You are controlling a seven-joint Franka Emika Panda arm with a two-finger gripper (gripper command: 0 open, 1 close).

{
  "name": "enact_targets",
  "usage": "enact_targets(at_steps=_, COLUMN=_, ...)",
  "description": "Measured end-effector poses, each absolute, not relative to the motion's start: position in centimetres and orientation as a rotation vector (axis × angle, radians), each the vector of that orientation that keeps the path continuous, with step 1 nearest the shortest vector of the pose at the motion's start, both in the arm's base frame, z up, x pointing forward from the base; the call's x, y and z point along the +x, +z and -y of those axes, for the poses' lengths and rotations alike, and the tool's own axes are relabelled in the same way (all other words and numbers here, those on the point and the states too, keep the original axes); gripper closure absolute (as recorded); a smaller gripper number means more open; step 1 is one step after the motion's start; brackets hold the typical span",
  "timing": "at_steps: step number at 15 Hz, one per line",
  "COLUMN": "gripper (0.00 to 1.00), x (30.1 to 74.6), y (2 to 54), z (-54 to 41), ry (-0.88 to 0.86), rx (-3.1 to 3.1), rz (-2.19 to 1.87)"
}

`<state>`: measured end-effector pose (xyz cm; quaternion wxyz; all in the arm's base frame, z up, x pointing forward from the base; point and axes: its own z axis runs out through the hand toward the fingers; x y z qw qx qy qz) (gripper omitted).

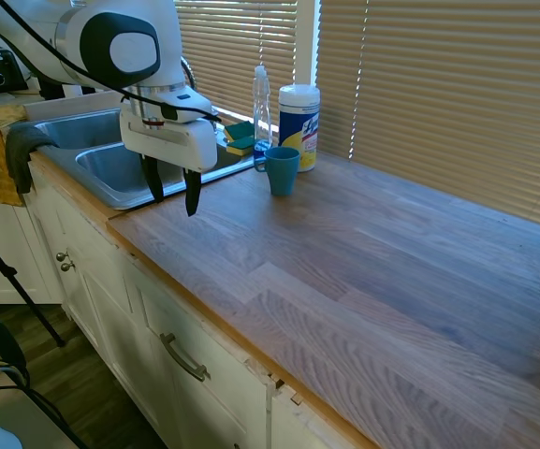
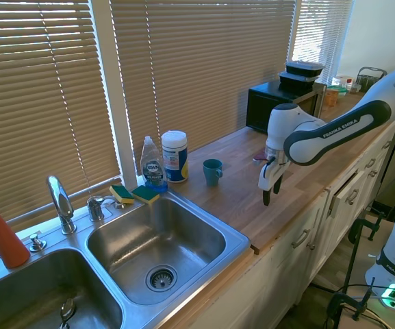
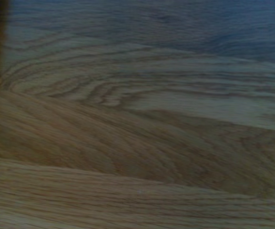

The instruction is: Put the mug in the sink

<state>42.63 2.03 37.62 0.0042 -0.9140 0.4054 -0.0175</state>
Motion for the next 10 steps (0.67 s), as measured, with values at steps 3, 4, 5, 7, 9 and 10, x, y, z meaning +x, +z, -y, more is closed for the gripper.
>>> enact_targets(at_steps=3, gripper=0.00, x=42.7, y=37.7, z=-2.0, ry=-0.058, rx=-2.865, rz=-1.269)
enact_targets(at_steps=4, gripper=0.00, x=42.9, y=37.9, z=-2.0, ry=-0.066, rx=-2.864, rz=-1.266)
enact_targets(at_steps=5, gripper=0.00, x=43.1, y=38.2, z=-2.0, ry=-0.081, rx=-2.858, rz=-1.269)
enact_targets(at_steps=7, gripper=0.00, x=44.0, y=39.6, z=-1.7, ry=-0.126, rx=-2.837, rz=-1.276)
enact_targets(at_steps=9, gripper=0.00, x=45.3, y=41.3, z=-1.3, ry=-0.176, rx=-2.814, rz=-1.283)
enact_targets(at_steps=10, gripper=0.00, x=46.1, y=42.0, z=-1.2, ry=-0.194, rx=-2.805, rz=-1.287)
